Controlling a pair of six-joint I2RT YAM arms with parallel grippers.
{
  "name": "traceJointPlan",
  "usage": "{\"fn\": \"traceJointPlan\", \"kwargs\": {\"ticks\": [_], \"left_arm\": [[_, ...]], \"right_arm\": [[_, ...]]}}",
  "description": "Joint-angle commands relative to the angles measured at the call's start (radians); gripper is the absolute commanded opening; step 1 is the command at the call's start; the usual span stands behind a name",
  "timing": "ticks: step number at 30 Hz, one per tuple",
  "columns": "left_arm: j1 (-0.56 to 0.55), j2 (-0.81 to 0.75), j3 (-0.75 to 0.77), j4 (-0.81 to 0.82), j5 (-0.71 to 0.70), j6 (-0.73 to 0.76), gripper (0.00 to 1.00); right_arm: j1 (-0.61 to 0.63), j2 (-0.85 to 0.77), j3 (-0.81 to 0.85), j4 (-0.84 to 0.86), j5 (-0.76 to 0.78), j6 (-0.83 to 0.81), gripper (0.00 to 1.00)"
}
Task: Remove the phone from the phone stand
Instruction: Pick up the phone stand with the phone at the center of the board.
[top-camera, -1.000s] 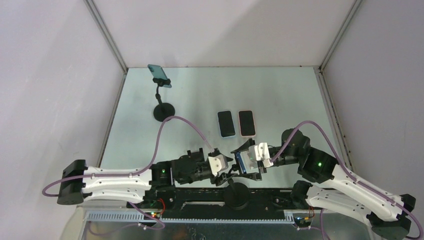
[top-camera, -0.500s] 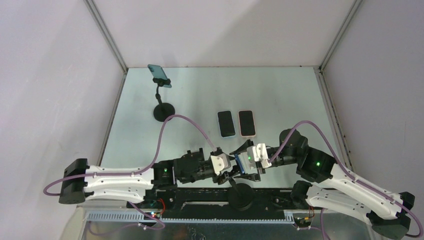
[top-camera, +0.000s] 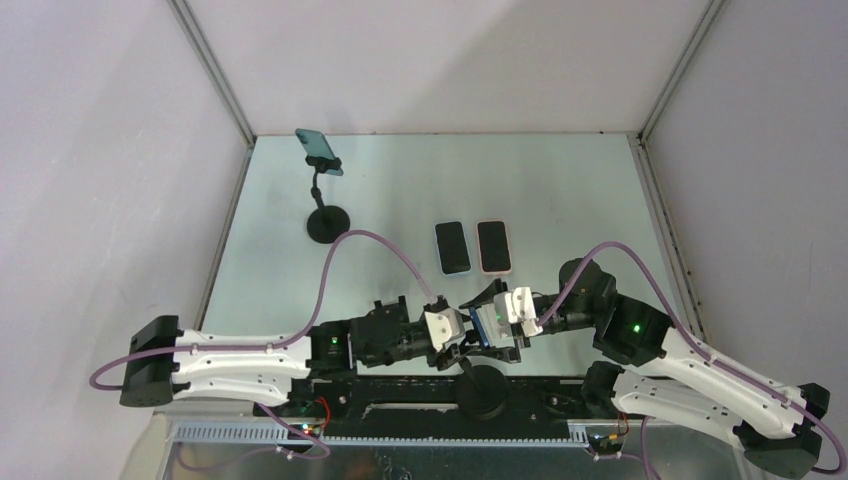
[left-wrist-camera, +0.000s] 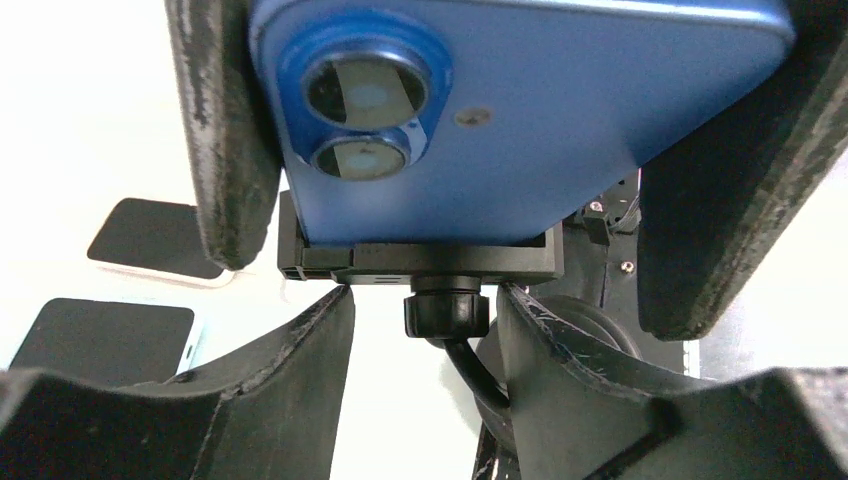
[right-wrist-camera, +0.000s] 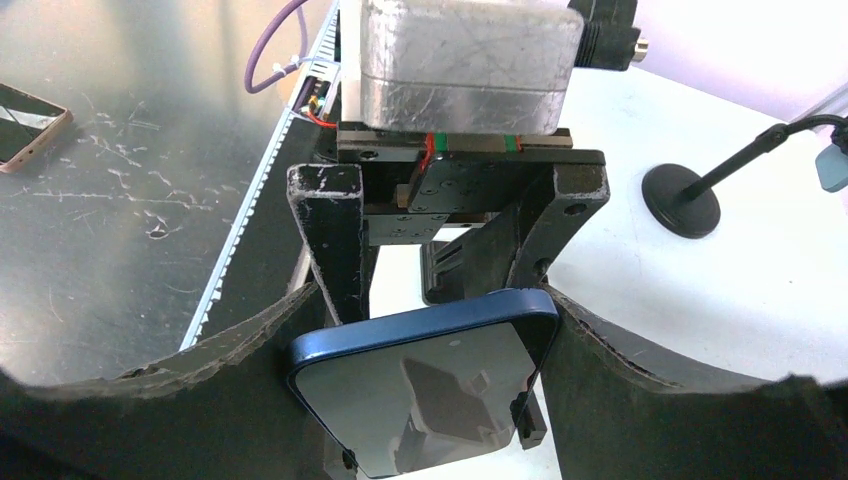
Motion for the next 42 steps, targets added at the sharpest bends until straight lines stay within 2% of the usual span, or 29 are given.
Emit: {"fn": "traceJointPlan", "kwargs": {"ticks": [1,6,9,16,20,22,24,27,29,31,32,33,35,42], "left_arm": [[0.000,0.015,0.040,0.022,-0.015,-0.006,0.62],[0.001,0.026,0.041,0.021,-0.018,-0.013,0.60],[0.001,0.025,0.042,0.023,-0.029,-0.014,0.53],[0.001,0.014,0.053,0.026,-0.034,-0.003,0.47],[0.001,0.009,0.057,0.028,-0.033,0.004,0.31],[0.001,0.008,0.065,0.017,-0.039,0.003,0.06],[0.001,0.006,0.073,0.002,-0.051,-0.005,0.01],[0.001,-0.006,0.077,-0.013,-0.035,-0.004,0.00],[0.000,-0.015,0.076,-0.017,-0.034,-0.008,0.00],[0.001,-0.026,0.069,-0.009,-0.034,-0.010,0.00],[0.001,-0.031,0.062,-0.001,-0.033,-0.010,0.00],[0.001,-0.041,0.059,0.002,-0.032,-0.011,0.00],[0.001,-0.054,0.053,0.006,-0.036,-0.012,0.00],[0.001,-0.092,0.060,-0.031,-0.019,-0.020,0.00]], "right_arm": [[0.013,-0.022,0.025,0.142,-0.028,0.019,0.00],[0.017,-0.021,0.025,0.142,-0.026,0.021,0.00],[0.019,-0.017,0.025,0.136,-0.028,0.021,0.00],[0.022,-0.014,0.025,0.127,-0.027,0.017,0.00],[0.023,-0.014,0.025,0.124,-0.026,0.016,0.00],[0.024,-0.014,0.025,0.120,-0.024,0.015,0.00],[0.025,-0.014,0.025,0.115,-0.023,0.012,0.00],[0.027,-0.014,0.025,0.108,-0.012,0.006,0.00],[0.027,-0.016,0.025,0.103,0.003,0.009,0.06],[0.026,-0.023,0.025,0.103,0.024,0.016,0.18],[0.027,-0.025,0.025,0.097,0.034,0.010,0.33],[0.027,-0.030,0.025,0.090,0.039,0.004,0.73],[0.027,-0.038,0.025,0.079,0.061,-0.001,0.96],[0.026,-0.062,0.025,0.047,0.142,-0.005,0.99]]}}
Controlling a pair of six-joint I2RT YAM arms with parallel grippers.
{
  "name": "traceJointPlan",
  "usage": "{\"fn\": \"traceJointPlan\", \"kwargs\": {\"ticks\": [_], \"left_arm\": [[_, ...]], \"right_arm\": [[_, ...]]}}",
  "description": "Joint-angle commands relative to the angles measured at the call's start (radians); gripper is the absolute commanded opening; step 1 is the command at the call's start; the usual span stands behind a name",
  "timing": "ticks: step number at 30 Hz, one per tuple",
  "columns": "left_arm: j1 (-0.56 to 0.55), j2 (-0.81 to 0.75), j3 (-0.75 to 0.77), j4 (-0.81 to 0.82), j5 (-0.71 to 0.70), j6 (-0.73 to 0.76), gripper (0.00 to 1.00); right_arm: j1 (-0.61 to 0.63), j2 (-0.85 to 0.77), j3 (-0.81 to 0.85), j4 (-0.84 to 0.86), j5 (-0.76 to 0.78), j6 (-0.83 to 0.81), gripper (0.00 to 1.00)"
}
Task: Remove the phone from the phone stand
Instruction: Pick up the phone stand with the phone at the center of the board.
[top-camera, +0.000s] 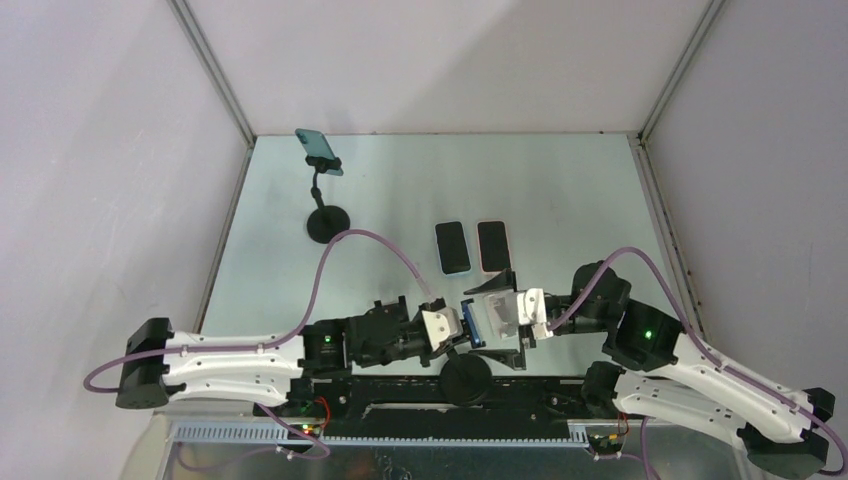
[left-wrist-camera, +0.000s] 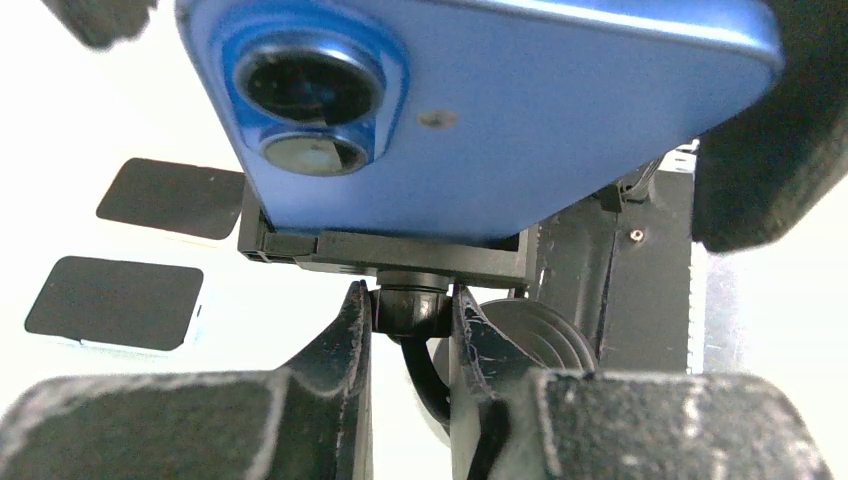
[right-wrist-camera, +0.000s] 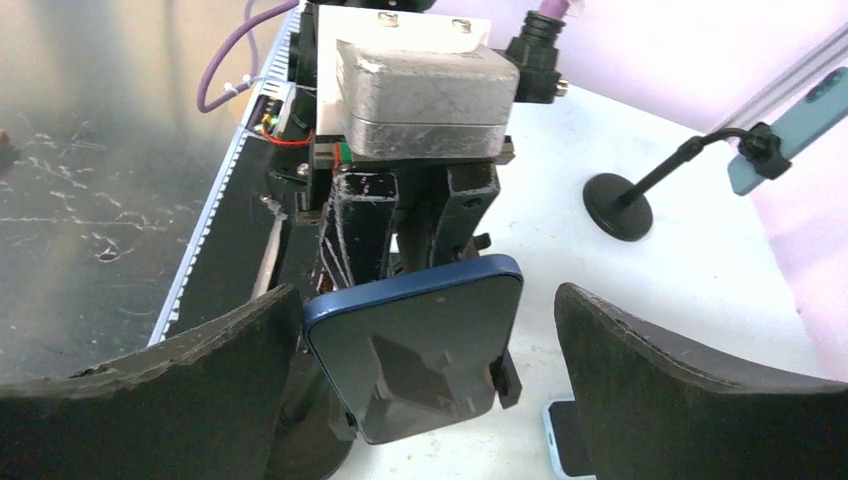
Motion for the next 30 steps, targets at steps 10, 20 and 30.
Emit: {"fn": "traceJointPlan", "kwargs": {"ticks": [10,20,30], "left_arm": [[0.003,-0.176,0.062,-0.034,-0.137,-0.104,0.00],[0.006,-0.285,0.049,-0.054,-0.282,-0.151,0.00],[0.013,-0.268,0.059,-0.066,-0.166,-0.124,0.00]], "right_arm": [[0.005,-0.026,0.025,0.078,0.437,0.213,0.99],[-0.023,-0.068,0.025,0.043,0.512,0.460,1.00],[-0.032,-0.080,0.038,-0.072,0.338,0.290,0.99]]}}
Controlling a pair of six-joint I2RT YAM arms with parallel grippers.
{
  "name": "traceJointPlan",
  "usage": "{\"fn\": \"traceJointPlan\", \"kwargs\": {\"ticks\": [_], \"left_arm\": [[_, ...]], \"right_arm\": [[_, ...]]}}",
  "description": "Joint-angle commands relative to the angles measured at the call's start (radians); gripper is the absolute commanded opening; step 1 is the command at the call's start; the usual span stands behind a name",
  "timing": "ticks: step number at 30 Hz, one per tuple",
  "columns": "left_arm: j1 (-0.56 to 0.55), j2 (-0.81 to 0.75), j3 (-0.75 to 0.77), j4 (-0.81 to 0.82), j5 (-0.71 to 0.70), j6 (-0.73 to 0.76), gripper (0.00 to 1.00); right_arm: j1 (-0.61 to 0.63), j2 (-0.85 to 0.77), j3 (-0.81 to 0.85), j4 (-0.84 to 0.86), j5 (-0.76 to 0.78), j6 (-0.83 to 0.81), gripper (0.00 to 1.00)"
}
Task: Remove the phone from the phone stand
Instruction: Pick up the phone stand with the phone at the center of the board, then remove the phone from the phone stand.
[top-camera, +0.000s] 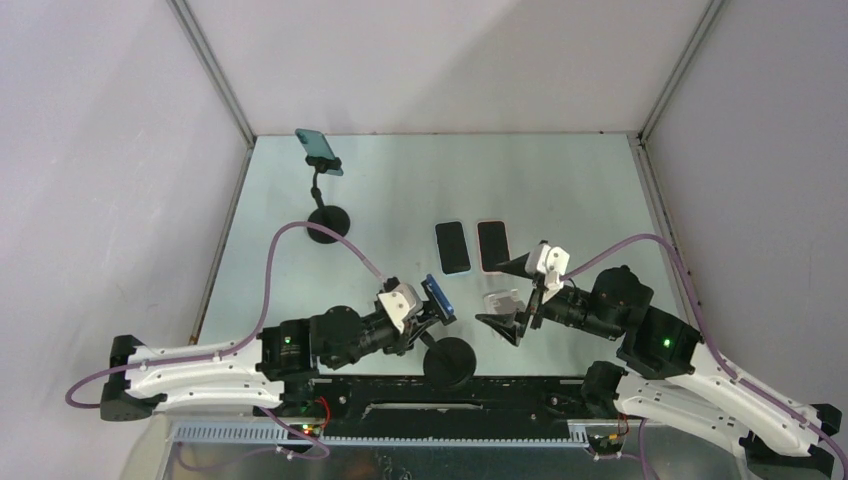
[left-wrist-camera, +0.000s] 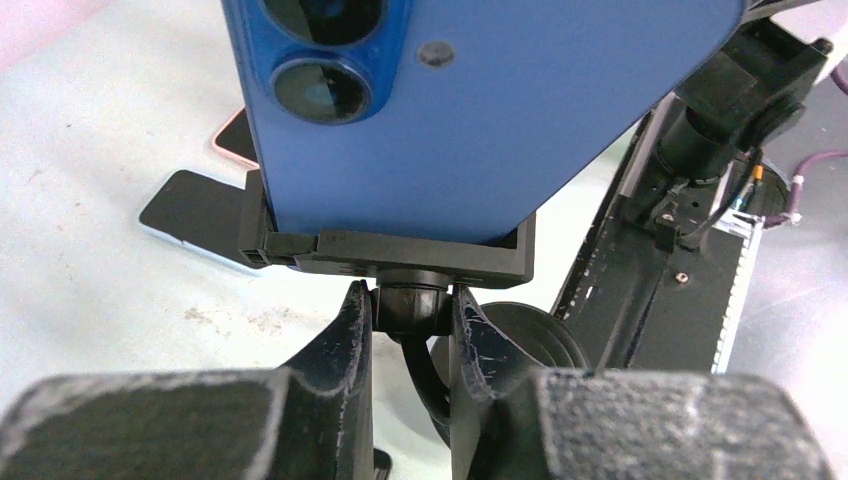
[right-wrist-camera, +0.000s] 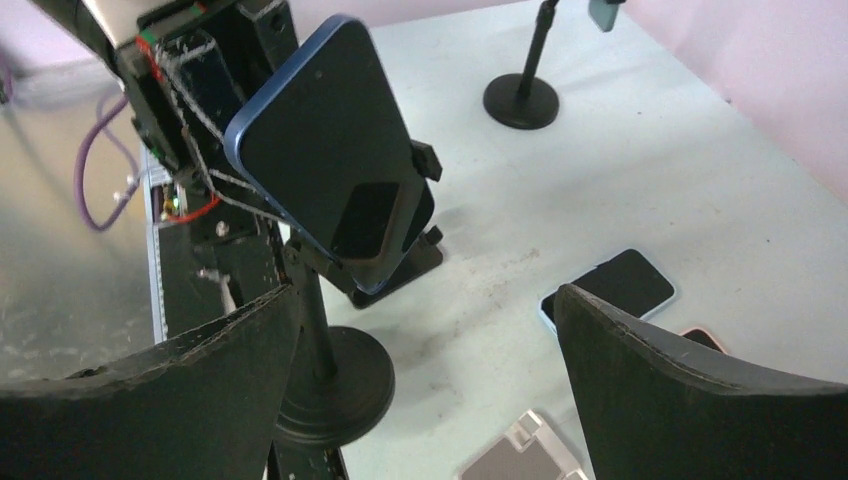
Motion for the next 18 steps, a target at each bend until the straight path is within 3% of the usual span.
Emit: {"fn": "traceJointPlan", "kwargs": {"ticks": [1,10,18], "left_arm": [[0.006,-0.006,0.059,0.144,0.101,0.007,0.00],[0.020,0.023,0.057,0.162,0.249,0.026,0.00],[0.020,0.004,0.067,0.171,0.332,0.068,0.00]], "right_arm": [[-0.003,0.003,0.040,-0.060,-0.081,-0.097,0.99],[-0.001,0.005,0.040,-0.031,-0.271,-0.318,0.99],[0.000,0.052,0.040,0.037,-0.419,-0.343,0.99]]}}
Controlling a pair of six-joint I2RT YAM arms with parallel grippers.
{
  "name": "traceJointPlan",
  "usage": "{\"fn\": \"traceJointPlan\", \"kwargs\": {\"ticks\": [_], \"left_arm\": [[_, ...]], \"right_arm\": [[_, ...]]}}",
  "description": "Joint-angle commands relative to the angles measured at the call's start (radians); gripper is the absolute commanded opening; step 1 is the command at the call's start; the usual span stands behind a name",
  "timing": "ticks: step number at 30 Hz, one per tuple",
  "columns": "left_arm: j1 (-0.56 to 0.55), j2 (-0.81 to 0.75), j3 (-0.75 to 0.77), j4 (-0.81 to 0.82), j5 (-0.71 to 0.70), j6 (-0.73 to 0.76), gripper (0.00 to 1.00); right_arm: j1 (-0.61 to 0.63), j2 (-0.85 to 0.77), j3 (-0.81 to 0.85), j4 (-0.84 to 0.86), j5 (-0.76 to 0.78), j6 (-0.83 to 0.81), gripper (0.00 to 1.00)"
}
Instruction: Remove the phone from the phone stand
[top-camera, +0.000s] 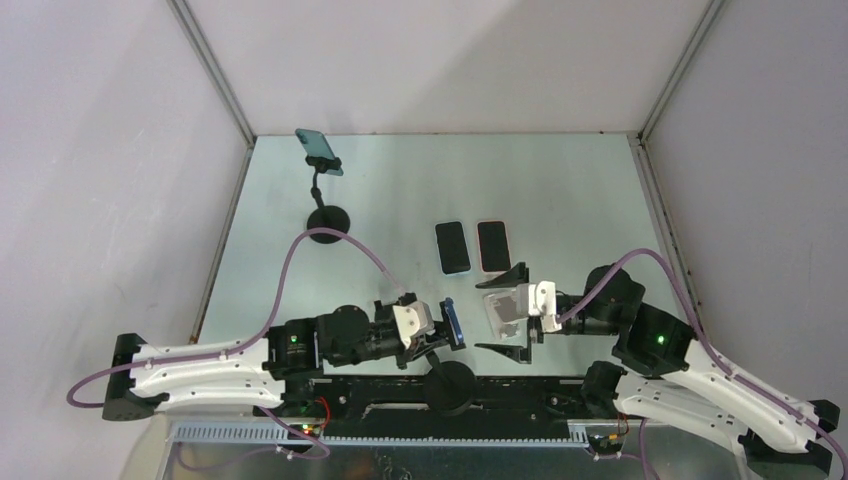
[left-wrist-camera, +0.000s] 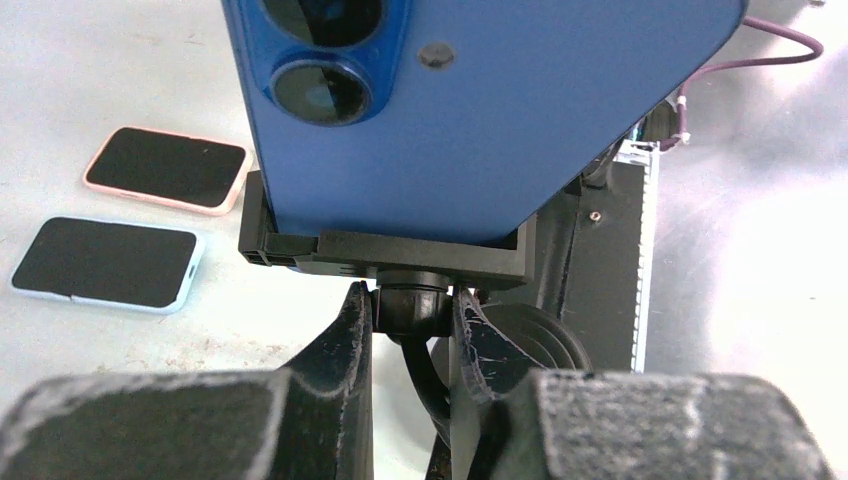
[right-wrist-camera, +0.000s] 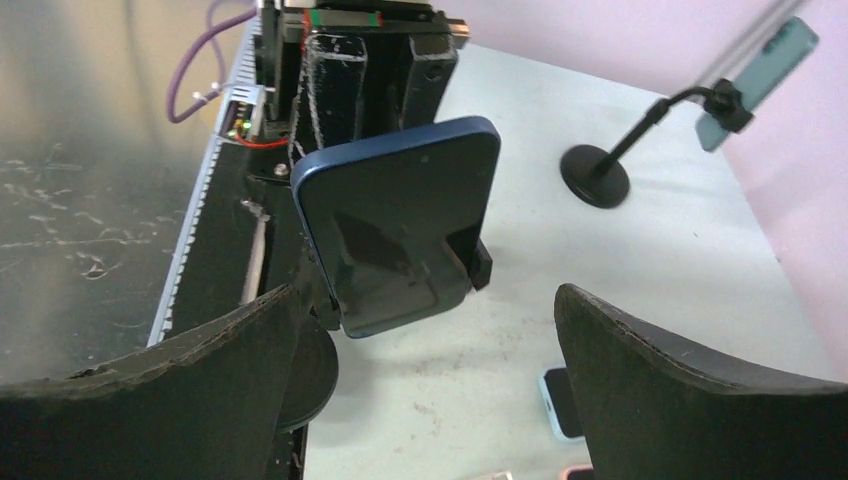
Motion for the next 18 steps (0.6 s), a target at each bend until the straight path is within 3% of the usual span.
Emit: {"fn": "traceJointPlan", "kwargs": {"ticks": [1,18], "left_arm": [[0.006,-0.034,0.072,0.166,0.073,0.025,0.00],[0.006,-0.013,0.097,0.157,0.164,0.025,0.00]], "right_arm": [[-0.001,0.045,0.039,0.072,-0.113,-0.034,0.99],[-0.002,0.165,0.039,0.141,-0.192,-0.039,0.99]]}}
